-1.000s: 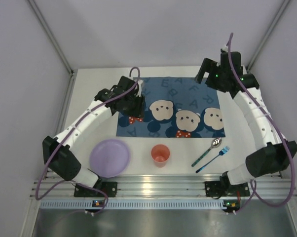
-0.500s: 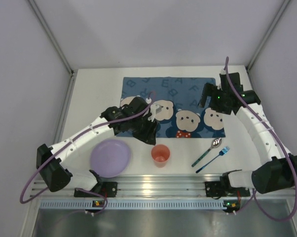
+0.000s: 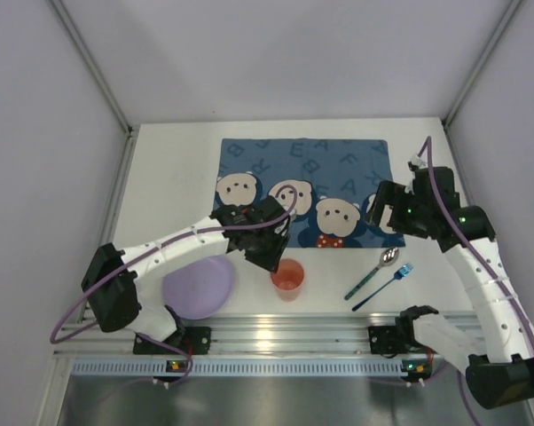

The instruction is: Set the dinner table for one person

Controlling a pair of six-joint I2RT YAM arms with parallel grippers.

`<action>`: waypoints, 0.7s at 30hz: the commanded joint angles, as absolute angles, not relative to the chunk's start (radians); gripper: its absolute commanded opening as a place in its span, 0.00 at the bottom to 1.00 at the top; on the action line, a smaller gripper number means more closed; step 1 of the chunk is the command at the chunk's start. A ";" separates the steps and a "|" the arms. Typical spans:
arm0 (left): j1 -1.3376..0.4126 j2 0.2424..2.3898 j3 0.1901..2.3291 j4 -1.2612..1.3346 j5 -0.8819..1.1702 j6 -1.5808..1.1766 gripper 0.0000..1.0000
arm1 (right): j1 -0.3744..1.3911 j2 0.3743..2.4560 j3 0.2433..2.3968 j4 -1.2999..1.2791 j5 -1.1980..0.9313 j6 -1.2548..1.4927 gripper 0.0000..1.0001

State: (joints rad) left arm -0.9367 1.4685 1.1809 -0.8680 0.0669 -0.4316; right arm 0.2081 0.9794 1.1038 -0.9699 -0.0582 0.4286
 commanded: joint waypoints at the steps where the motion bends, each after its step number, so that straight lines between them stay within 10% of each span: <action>1: -0.940 1.482 1.172 -0.787 0.015 -0.468 0.39 | 0.206 0.922 1.112 -1.025 -0.057 0.414 1.00; 6: -0.940 1.523 1.259 -0.785 0.009 -0.439 0.00 | 0.207 0.876 1.132 -1.075 -0.038 0.405 1.00; 21: -0.502 1.785 1.778 -0.931 -0.109 -0.336 0.00 | 0.206 0.821 1.106 -1.137 -0.003 0.410 1.00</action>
